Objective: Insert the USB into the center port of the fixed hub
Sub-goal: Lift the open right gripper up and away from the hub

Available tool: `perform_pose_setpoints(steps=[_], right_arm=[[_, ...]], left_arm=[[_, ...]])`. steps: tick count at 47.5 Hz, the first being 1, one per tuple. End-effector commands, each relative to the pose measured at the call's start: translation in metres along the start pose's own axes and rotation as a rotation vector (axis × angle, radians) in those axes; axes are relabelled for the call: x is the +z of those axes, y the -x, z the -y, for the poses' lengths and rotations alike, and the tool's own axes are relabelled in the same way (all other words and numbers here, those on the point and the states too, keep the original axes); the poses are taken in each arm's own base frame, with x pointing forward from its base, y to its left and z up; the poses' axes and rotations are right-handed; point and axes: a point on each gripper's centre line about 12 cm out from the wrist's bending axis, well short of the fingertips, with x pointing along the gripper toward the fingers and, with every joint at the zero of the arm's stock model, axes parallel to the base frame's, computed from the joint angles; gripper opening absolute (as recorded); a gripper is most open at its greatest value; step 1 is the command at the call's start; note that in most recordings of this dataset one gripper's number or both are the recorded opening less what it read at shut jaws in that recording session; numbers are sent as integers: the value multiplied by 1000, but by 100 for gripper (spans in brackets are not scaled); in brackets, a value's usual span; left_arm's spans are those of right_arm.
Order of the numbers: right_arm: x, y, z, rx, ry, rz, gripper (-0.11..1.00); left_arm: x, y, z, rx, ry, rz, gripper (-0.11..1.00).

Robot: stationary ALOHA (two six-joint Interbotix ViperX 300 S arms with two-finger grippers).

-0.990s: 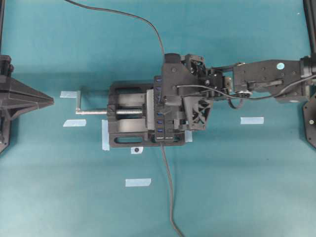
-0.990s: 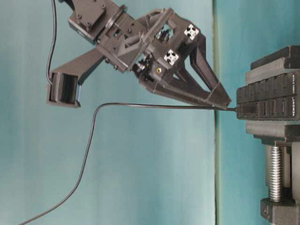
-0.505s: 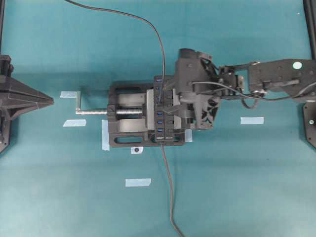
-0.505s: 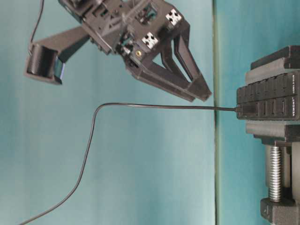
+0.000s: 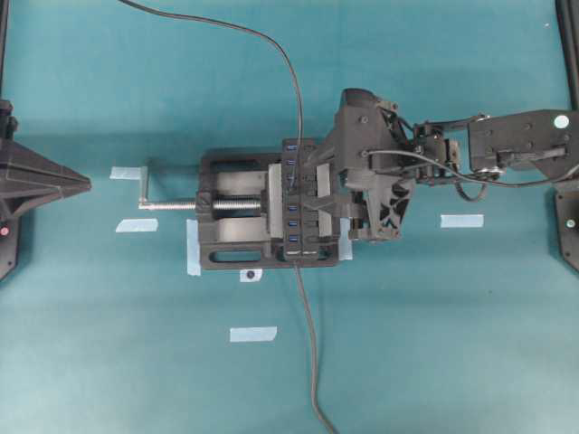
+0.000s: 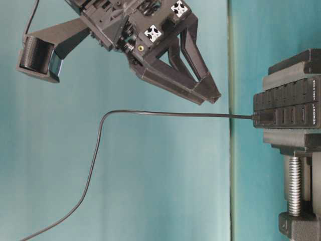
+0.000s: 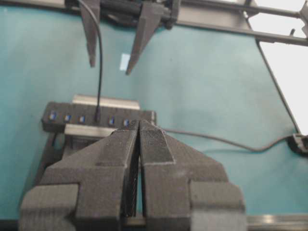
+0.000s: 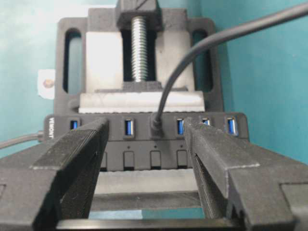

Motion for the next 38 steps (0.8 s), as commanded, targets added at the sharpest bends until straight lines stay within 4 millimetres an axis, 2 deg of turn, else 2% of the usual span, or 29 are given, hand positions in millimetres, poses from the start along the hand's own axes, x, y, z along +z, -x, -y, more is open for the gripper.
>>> perform_pose_setpoints(steps=[1, 38], right_arm=[[10, 9, -1, 2, -10, 42, 69], [6, 19, -3, 6, -8, 72, 69]], left_arm=[[8, -1, 1, 0, 0, 14, 0], [2, -1, 0, 8, 0, -47, 0]])
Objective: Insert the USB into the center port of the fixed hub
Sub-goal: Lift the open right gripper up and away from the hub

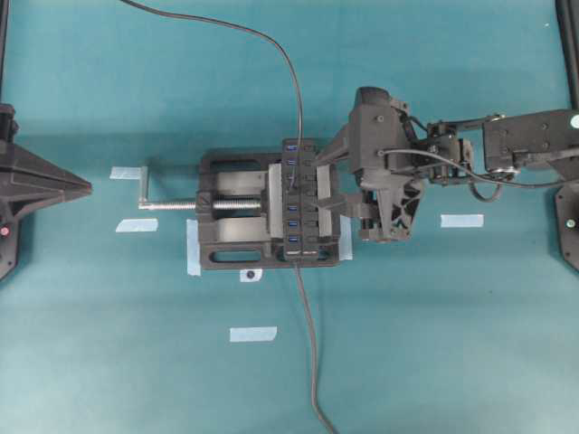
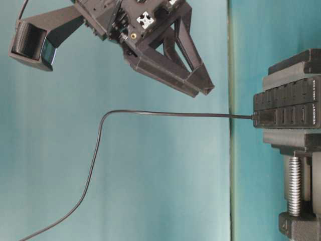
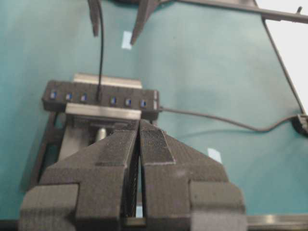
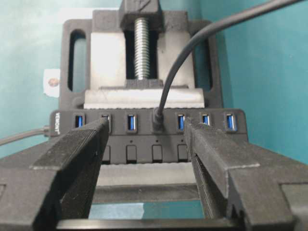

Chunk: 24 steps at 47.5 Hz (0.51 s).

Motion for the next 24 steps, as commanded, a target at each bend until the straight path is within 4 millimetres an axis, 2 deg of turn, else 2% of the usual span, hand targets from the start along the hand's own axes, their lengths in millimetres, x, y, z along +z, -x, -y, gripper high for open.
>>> perform_pose_setpoints(steps=[1, 24], right_arm=[[9, 8, -1, 3, -8, 45, 69], [7, 8, -2, 5, -6, 40, 69]], left_arm=[[8, -1, 1, 1, 0, 9, 0], [8, -1, 1, 1, 2, 9, 0]])
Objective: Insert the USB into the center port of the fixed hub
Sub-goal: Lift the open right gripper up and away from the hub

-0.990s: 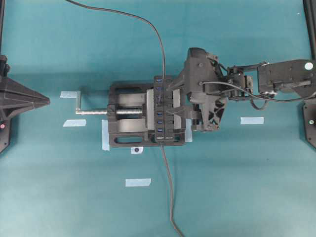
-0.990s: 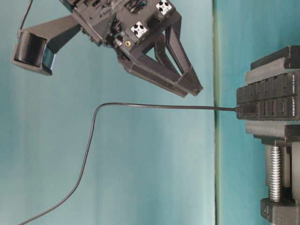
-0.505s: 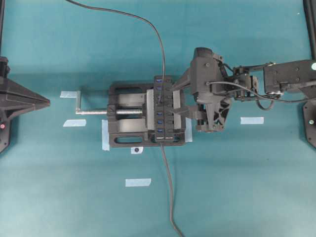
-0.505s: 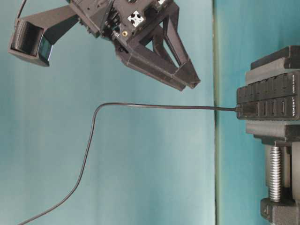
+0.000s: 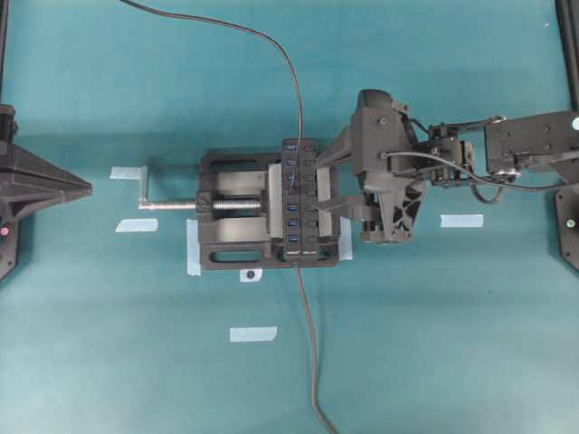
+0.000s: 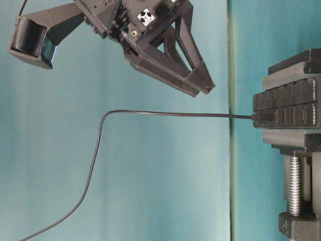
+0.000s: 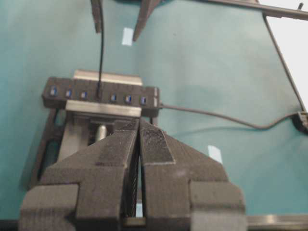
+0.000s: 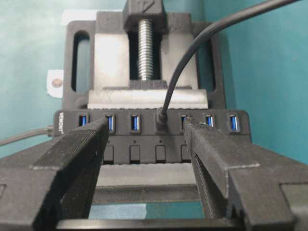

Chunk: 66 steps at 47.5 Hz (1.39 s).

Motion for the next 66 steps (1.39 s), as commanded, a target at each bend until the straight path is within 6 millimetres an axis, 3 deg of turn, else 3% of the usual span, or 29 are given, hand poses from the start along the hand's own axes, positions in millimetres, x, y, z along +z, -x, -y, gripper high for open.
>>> perform_pose_setpoints(steps=[1, 66], right_arm=[[9, 7, -1, 1, -9, 38, 69], [0, 6, 9, -21, -26, 17, 69]], left_arm=[[9, -1, 1, 0, 0, 15, 0], [9, -1, 1, 0, 2, 15, 0]])
